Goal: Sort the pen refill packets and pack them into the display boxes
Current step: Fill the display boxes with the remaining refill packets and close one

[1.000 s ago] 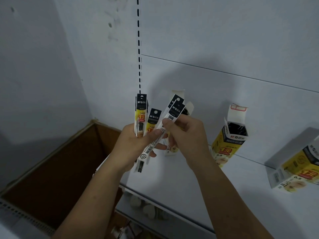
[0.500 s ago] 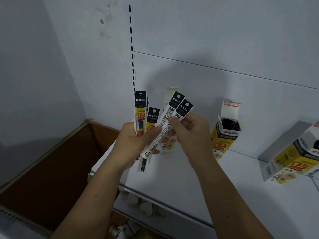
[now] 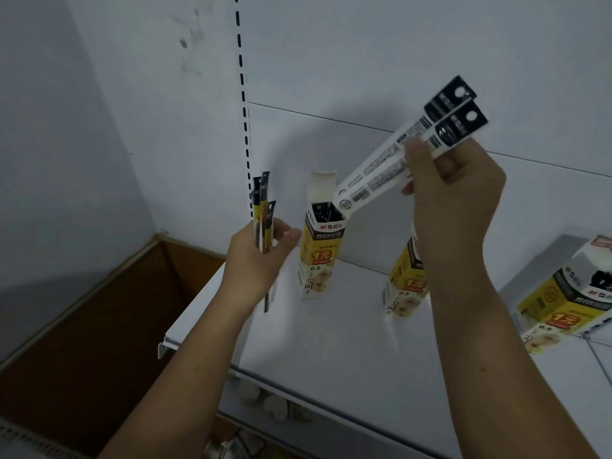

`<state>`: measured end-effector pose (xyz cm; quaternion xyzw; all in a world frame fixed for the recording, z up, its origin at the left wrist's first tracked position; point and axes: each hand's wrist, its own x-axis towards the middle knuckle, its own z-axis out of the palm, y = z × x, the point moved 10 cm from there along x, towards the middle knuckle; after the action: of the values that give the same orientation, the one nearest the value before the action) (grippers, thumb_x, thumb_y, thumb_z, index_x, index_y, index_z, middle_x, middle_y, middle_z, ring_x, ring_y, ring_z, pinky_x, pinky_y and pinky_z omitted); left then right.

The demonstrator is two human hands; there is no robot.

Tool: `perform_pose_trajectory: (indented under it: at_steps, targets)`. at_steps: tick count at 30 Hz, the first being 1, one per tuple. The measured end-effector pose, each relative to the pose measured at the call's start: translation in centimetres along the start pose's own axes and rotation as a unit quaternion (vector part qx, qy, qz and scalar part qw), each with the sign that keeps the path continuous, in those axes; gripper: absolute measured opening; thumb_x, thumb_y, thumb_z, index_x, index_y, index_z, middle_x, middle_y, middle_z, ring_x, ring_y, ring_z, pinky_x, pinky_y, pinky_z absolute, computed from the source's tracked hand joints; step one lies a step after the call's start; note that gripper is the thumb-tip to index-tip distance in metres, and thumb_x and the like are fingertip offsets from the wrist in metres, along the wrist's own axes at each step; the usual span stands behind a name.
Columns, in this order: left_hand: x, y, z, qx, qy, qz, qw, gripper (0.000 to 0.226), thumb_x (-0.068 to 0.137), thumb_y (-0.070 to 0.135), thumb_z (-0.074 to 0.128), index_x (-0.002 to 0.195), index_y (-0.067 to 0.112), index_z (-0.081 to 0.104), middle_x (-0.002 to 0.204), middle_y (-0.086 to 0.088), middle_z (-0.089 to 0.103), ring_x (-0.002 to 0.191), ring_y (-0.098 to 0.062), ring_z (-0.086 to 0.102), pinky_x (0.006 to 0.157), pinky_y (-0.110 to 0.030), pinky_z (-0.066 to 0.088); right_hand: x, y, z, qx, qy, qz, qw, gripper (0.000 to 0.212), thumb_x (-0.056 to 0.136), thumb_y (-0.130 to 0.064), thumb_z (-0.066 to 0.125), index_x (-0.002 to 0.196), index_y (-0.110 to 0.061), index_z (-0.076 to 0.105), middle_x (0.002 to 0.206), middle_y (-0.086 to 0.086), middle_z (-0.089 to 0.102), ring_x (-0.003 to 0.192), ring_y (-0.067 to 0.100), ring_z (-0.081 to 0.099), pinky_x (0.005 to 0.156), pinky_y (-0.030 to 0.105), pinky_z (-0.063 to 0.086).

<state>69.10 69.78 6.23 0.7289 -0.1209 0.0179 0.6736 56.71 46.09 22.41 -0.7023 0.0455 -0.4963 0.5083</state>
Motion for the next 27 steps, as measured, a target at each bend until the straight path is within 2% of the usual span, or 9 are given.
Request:
perform_pose_trajectory:
  at_steps: [3, 6, 11, 15, 17, 19, 21, 24, 27]
  targets:
    - [0.9, 0.1, 1.5, 0.049, -0.039, 0.021, 0.998, 0.044, 0.079, 0.037, 0.088, 0.117, 0.032, 0.067, 0.109, 0.021, 0.071, 0.087, 0.003, 0.067, 0.071, -0.015, 0.052, 1.0, 0.3, 2.2, -0.021, -0.045, -0.008, 0.999, 0.005, 0.098, -0.021, 0.071, 0.094, -0.021, 0.073, 0.079, -0.003, 0.075, 0.071, 0.02, 0.072, 0.064, 0.042, 0.062]
    - [1.4, 0.6, 2.8, 0.055, -0.068, 0.052, 0.995, 0.055, 0.077, 0.026, 0.092, 0.126, 0.028, 0.067, 0.117, 0.025, 0.069, 0.103, 0.011, 0.065, 0.074, -0.004, 0.048, 0.9, 1.3, 4.2, -0.034, -0.093, -0.009, 0.995, 0.004, 0.098, -0.02, 0.07, 0.099, -0.02, 0.074, 0.088, -0.001, 0.078, 0.08, 0.023, 0.074, 0.071, 0.046, 0.061]
    - [1.9, 0.7, 3.3, 0.053, -0.084, 0.064, 0.993, 0.045, 0.082, 0.02, 0.088, 0.124, 0.024, 0.072, 0.116, 0.019, 0.074, 0.099, 0.007, 0.069, 0.076, -0.008, 0.052, -0.1, 3.3, 6.4, -0.075, -0.177, 0.003, 0.981, 0.005, 0.098, -0.02, 0.071, 0.1, -0.019, 0.076, 0.082, 0.008, 0.075, 0.075, 0.028, 0.07, 0.07, 0.044, 0.06]
    - [1.7, 0.6, 4.0, -0.009, -0.119, 0.037, 0.992, 0.039, 0.086, 0.009, 0.084, 0.111, 0.035, 0.068, 0.103, 0.03, 0.075, 0.064, -0.006, 0.071, 0.058, -0.014, 0.052, -0.5, 4.1, 6.6, -0.076, -0.184, 0.02, 0.98, 0.005, 0.097, -0.02, 0.072, 0.099, -0.024, 0.074, 0.083, -0.003, 0.076, 0.075, 0.013, 0.072, 0.068, 0.029, 0.06]
    - [1.8, 0.5, 4.4, -0.019, -0.127, 0.027, 0.991, 0.039, 0.086, 0.01, 0.083, 0.112, 0.034, 0.066, 0.102, 0.028, 0.075, 0.066, -0.01, 0.073, 0.056, -0.012, 0.05, -0.6, 4.5, 6.8, -0.124, -0.202, 0.02, 0.971, 0.007, 0.095, -0.026, 0.074, 0.1, -0.021, 0.074, 0.086, -0.008, 0.076, 0.076, 0.005, 0.07, 0.07, 0.024, 0.058]
    - [1.9, 0.4, 4.9, -0.024, -0.138, 0.015, 0.99, 0.042, 0.087, 0.013, 0.083, 0.124, 0.024, 0.066, 0.116, 0.014, 0.075, 0.07, -0.014, 0.075, 0.056, -0.012, 0.049, -1.0, 5.1, 7.4, -0.175, -0.245, 0.029, 0.953, 0.017, 0.092, -0.033, 0.076, 0.103, -0.021, 0.072, 0.092, -0.01, 0.075, 0.081, 0.003, 0.07, 0.072, 0.023, 0.057]
    - [1.9, 0.3, 5.4, -0.018, -0.156, 0.007, 0.988, 0.043, 0.088, 0.014, 0.083, 0.126, 0.022, 0.066, 0.12, 0.01, 0.074, 0.073, -0.013, 0.076, 0.056, -0.011, 0.049, -1.4, 5.1, 7.7, -0.206, -0.268, 0.031, 0.941, 0.028, 0.088, -0.041, 0.079, 0.108, -0.024, 0.069, 0.094, -0.013, 0.071, 0.08, -0.001, 0.065, 0.067, 0.014, 0.047]
    - [1.7, 0.4, 5.6, -0.024, -0.165, 0.0, 0.986, 0.041, 0.088, 0.013, 0.082, 0.115, 0.034, 0.06, 0.112, 0.022, 0.068, 0.068, -0.007, 0.073, 0.056, -0.011, 0.05, -0.9, 3.8, 6.9, -0.203, -0.222, 0.005, 0.954, 0.034, 0.09, -0.04, 0.078, 0.118, -0.026, 0.066, 0.096, -0.019, 0.065, 0.08, 0.0, 0.063, 0.068, 0.007, 0.044]
    - [1.7, 0.5, 5.4, -0.02, -0.158, 0.004, 0.987, 0.044, 0.087, 0.012, 0.083, 0.12, 0.028, 0.059, 0.113, 0.02, 0.066, 0.064, -0.007, 0.072, 0.056, -0.011, 0.05, -0.5, 2.8, 6.5, -0.199, -0.194, -0.026, 0.96, 0.02, 0.094, -0.027, 0.075, 0.112, -0.021, 0.069, 0.087, -0.019, 0.064, 0.074, -0.003, 0.061, 0.068, 0.005, 0.043]
